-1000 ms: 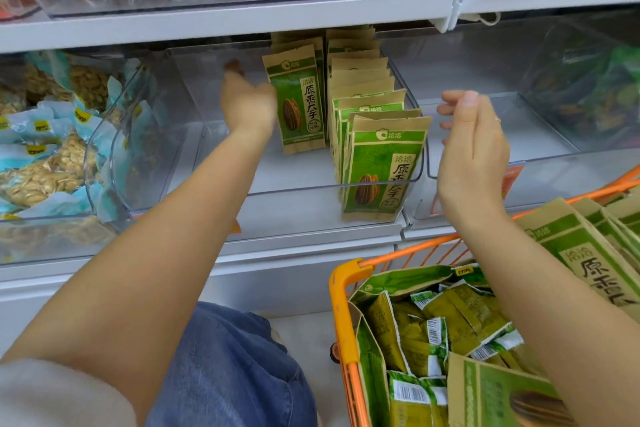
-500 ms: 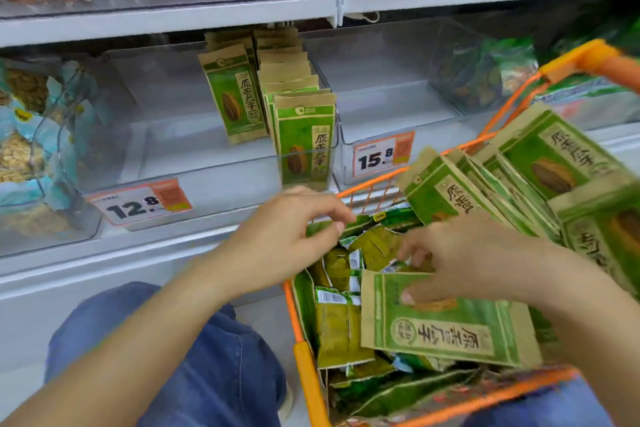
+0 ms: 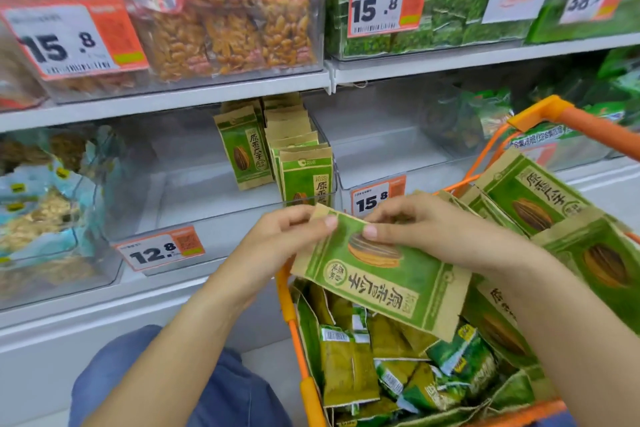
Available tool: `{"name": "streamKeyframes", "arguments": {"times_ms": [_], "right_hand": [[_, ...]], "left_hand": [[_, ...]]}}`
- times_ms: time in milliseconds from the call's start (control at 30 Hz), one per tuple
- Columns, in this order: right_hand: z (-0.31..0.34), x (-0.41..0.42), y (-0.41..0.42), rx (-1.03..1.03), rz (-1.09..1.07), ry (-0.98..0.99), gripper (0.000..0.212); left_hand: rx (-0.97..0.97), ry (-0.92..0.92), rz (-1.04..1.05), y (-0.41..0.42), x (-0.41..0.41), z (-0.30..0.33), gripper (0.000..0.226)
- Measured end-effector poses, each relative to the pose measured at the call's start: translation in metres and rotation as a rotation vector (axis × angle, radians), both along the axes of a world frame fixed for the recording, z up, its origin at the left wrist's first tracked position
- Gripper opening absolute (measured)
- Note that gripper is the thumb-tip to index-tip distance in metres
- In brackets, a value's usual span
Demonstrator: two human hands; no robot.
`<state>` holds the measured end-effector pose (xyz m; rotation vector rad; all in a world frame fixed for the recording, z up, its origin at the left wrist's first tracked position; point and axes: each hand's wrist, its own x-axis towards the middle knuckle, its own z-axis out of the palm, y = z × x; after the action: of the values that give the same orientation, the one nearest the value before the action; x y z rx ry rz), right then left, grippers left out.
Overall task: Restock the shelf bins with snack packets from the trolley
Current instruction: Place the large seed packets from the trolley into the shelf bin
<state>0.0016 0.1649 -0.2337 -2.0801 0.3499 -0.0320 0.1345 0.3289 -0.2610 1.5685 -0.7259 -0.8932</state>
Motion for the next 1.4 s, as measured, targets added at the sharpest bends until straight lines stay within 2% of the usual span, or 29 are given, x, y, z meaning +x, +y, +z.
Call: {"name": "streamKeyframes", "arguments": {"times_ms": [67, 133, 200, 300, 367, 433, 500, 600, 700, 800, 867, 933, 967, 1033, 1100, 1200, 1300, 1333, 1400], "right_hand": [[-0.002, 0.016, 0.004, -0.026, 0.019, -0.011, 0.011], [-0.005, 0.030, 0.005, -0.023, -0.041, -0.064, 0.026], [-0.006, 0.038, 0.002, 0.026, -0.241, -0.193, 0.044], [-0.010, 0.042, 0.003, 0.189, -0.501, -0.402, 0.051], [-0.013, 0.046, 0.011, 0.296, -0.454, -0.355, 0.049], [-0.018, 0.052, 0.024, 0.351, -0.321, -0.267, 0.034], [-0.021, 0.058, 0.033, 0.352, -0.273, -0.258, 0.021], [-0.025, 0.069, 0.035, 0.397, -0.268, -0.216, 0.023], [-0.025, 0.083, 0.036, 0.426, -0.216, -0.140, 0.023], [-0.028, 0.097, 0.033, 0.231, -0.291, -0.238, 0.023], [-0.031, 0.103, 0.023, -0.054, -0.453, -0.400, 0.020], [-0.034, 0.109, 0.013, -0.364, -0.555, -0.482, 0.025], [-0.037, 0.114, 0.007, -0.452, -0.569, -0.499, 0.031], [-0.049, 0.126, -0.002, -0.479, -0.551, -0.470, 0.043], [-0.061, 0.138, -0.006, -0.417, -0.528, -0.368, 0.055], [-0.071, 0.146, -0.008, -0.386, -0.503, -0.272, 0.075], [-0.072, 0.149, -0.010, -0.418, -0.502, -0.255, 0.078], [-0.073, 0.150, -0.011, -0.429, -0.499, -0.248, 0.078], [-0.074, 0.150, -0.011, -0.434, -0.491, -0.253, 0.076]], "left_hand": [[0.030, 0.031, -0.011, 0.006, 0.008, 0.001, 0.037], [0.032, 0.082, 0.081, 0.014, 0.019, -0.004, 0.038], [-0.013, 0.174, 0.207, 0.025, 0.029, -0.011, 0.040], [-0.140, 0.306, 0.326, 0.042, 0.039, -0.019, 0.042], [-0.188, 0.316, 0.338, 0.047, 0.040, -0.024, 0.045], [-0.200, 0.328, 0.313, 0.048, 0.037, -0.028, 0.047], [-0.158, 0.323, 0.237, 0.049, 0.037, -0.028, 0.046], [-0.072, 0.305, 0.141, 0.050, 0.042, -0.024, 0.045], [-0.036, 0.333, 0.153, 0.048, 0.047, -0.019, 0.041], [0.000, 0.324, 0.221, 0.046, 0.055, -0.010, 0.034], [-0.024, 0.318, 0.334, 0.047, 0.072, -0.008, 0.037], [-0.058, 0.271, 0.419, 0.044, 0.095, -0.004, 0.025], [-0.058, 0.238, 0.453, 0.040, 0.109, -0.004, 0.017], [-0.019, 0.169, 0.521, 0.028, 0.139, -0.007, 0.010], [0.029, 0.108, 0.584, 0.009, 0.168, -0.016, 0.004], [0.069, 0.128, 0.645, -0.022, 0.194, -0.027, 0.012], [0.132, 0.122, 0.703, -0.050, 0.213, -0.038, 0.019], [0.156, 0.073, 0.710, -0.058, 0.220, -0.042, 0.022], [0.250, -0.060, 0.705, -0.069, 0.232, -0.049, 0.013]]}}
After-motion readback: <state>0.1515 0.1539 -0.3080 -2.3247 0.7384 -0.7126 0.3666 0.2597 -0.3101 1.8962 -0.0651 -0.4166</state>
